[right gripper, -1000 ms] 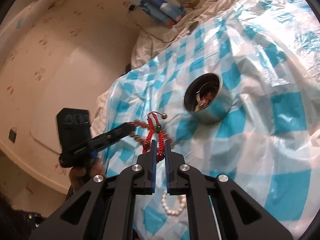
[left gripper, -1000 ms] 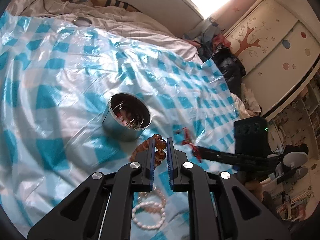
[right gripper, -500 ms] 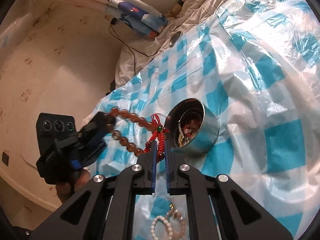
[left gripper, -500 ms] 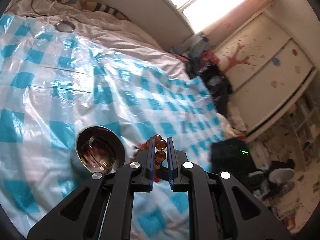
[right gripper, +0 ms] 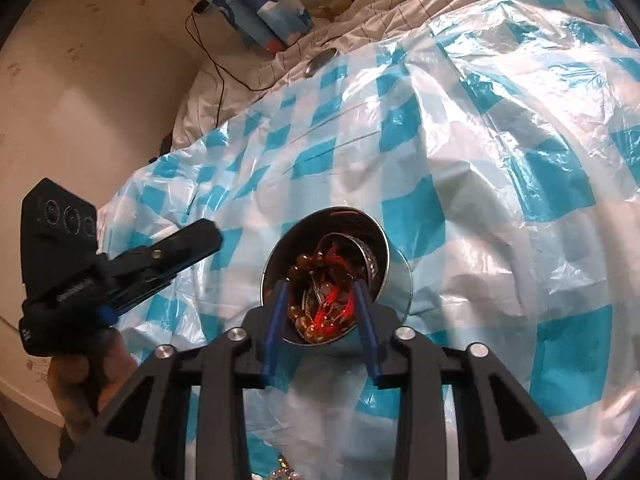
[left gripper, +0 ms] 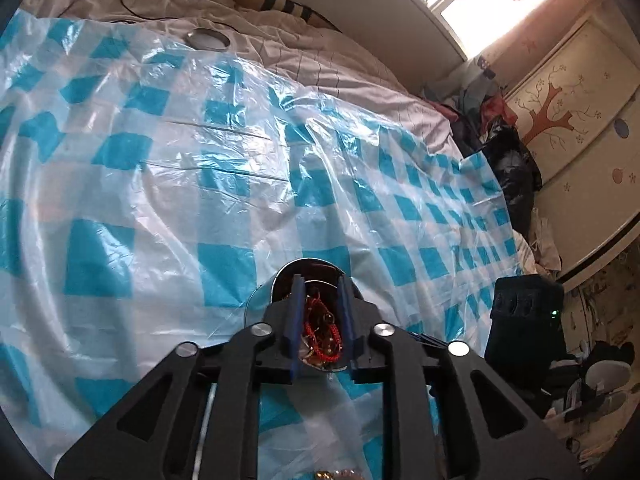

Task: Organize jewelry
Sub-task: 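Carry both bracelets over the steel tin and open both tools, then grasp the white bead bracelet with the left tool while the right grasps the peach bracelet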

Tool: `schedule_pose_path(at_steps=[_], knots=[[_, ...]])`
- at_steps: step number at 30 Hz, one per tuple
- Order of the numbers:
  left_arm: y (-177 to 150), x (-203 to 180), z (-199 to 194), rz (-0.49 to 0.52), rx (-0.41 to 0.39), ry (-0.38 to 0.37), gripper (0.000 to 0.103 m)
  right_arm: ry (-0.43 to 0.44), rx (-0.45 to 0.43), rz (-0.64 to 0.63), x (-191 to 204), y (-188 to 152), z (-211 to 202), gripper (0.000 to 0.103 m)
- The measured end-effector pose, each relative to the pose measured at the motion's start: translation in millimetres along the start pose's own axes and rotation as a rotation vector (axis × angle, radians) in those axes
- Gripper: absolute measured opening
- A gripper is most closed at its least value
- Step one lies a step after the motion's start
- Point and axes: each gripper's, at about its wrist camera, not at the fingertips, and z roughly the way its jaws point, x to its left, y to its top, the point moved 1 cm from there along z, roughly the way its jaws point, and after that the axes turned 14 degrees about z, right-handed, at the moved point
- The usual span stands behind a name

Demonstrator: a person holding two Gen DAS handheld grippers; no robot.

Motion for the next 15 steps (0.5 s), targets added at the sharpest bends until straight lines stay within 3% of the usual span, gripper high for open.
schedule_pose_path(at_steps=[2,5,7,11,15], knots=[[-5,-3,-8,0.001,0.002,-0.001,0.026,-0.011,-0.038,-0.004,2,-1,-11,0.050],[-19,-12,-16,0.039,0.030,0.006,0.033,-0.013,-0.052,-0.029,5,-7,-26,0.058],[-30,-21,-15,0.083,0.066,0.014,0.040,-0.030,-0.048,-0.059,6,-14,-35,0.062],[-62,-42,-12,0.211,0.167,0.018,0.041,-0.070,-0.030,-0.086,-3,-31,-51,0.066],[-101,-51,-16,0.287,0.241,-0.002,0.041,-0.081,0.072,-0.119,-8,-54,-52,0.066]])
